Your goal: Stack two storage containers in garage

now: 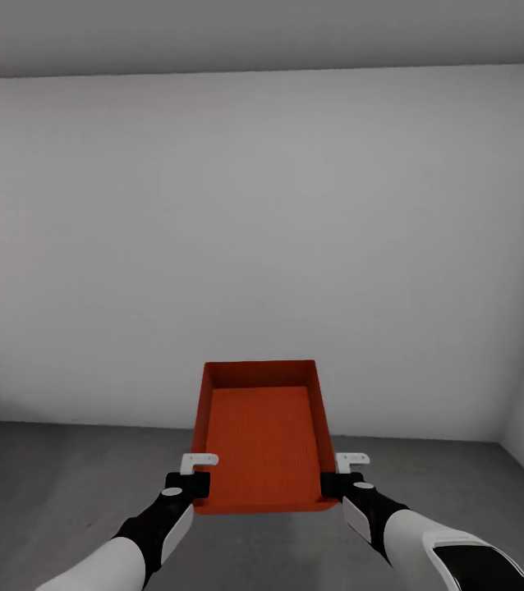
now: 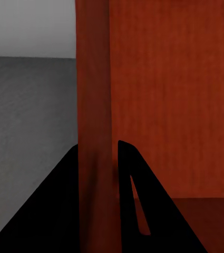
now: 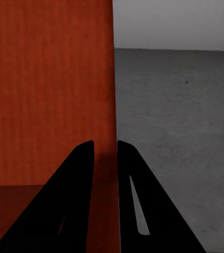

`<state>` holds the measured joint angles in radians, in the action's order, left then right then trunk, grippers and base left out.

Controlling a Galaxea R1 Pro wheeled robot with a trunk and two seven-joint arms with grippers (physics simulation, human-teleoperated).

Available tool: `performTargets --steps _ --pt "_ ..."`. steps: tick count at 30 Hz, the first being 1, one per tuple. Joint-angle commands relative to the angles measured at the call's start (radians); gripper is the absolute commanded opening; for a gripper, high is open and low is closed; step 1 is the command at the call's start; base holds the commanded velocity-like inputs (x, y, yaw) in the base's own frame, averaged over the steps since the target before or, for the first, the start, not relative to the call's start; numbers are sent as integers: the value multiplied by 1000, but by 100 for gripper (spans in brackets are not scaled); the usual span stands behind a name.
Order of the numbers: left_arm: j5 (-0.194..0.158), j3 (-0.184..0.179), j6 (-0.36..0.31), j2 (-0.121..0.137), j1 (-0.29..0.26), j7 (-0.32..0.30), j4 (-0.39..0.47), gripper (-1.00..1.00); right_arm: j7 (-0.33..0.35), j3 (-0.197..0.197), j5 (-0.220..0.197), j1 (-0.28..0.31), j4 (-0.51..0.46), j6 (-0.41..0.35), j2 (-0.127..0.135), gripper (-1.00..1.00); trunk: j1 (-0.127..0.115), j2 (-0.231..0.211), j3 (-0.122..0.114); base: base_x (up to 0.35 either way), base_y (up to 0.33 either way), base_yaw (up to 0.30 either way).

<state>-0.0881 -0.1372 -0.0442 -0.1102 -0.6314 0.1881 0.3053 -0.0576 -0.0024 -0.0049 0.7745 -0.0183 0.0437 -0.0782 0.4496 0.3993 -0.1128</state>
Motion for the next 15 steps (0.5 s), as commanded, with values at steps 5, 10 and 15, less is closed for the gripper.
performTargets --steps 5,10,15 --pt "14 17 1 1 -1 14 6 -100 -50 -24 -9 0 5 4 0 -100 0 1 -1 12 6 -242" --pt "14 18 2 1 -1 14 6 -100 -50 -24 -9 0 5 4 0 -100 0 1 -3 2 1 -239" --pt "14 17 2 1 -1 14 6 -100 -50 -24 -9 0 5 4 1 -100 0 1 -3 0 0 -70"
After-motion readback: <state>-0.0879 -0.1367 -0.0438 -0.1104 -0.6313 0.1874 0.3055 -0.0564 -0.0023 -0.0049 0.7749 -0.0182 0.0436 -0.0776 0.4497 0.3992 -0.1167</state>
